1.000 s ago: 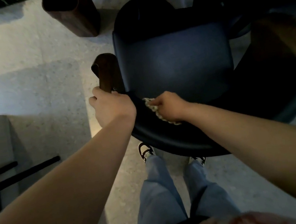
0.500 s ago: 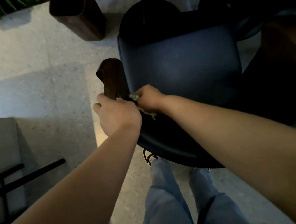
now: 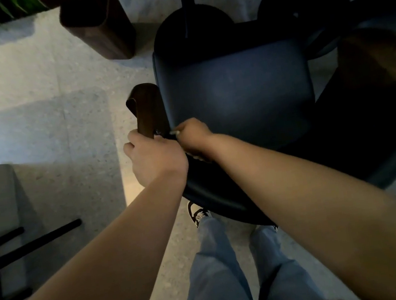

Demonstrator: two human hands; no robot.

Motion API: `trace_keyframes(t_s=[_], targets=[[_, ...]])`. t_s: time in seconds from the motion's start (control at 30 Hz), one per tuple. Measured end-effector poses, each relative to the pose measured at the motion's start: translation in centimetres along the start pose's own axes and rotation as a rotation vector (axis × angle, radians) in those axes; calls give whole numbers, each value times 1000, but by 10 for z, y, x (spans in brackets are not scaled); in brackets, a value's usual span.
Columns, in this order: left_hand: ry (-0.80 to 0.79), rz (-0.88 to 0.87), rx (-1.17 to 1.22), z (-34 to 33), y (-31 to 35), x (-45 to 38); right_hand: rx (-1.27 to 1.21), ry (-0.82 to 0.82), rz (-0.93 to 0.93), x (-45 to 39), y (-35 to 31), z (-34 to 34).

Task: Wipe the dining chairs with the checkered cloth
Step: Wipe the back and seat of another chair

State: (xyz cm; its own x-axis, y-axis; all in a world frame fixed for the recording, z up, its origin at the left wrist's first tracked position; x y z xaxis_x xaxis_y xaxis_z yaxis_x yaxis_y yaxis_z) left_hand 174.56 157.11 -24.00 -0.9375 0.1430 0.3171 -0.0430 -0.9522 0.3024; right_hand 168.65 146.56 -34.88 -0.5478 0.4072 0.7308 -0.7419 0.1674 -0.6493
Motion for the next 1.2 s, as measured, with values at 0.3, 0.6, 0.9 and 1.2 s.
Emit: trace_keyframes(t_s=[0.3,0.6,0.9,1.2], targets=[[-8,-16,-12,3,4,4,65,75,-166,53,39,36],[-14,-19,-11,0,2,3,262,3,10,114,29,40],[-7,-5,-16,0,1,1,425,101,-50,118,36,94],[7,1,-18,1,1,1,420,78,130,140,8,32]])
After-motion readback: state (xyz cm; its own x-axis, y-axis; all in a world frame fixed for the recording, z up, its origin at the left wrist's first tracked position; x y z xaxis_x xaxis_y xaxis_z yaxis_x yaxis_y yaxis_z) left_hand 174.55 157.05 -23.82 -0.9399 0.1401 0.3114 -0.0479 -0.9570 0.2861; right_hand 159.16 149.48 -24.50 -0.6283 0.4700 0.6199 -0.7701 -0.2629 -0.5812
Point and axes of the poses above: each hand's wrist, its own x-axis away from the middle knuckle, its own z-axis out of the back of the hand, y = z × x, the point moved 9 cm from there along -x, towards the middle knuckle, and after that the axes turned 5 degrees about -x, right-handed, at the moved point
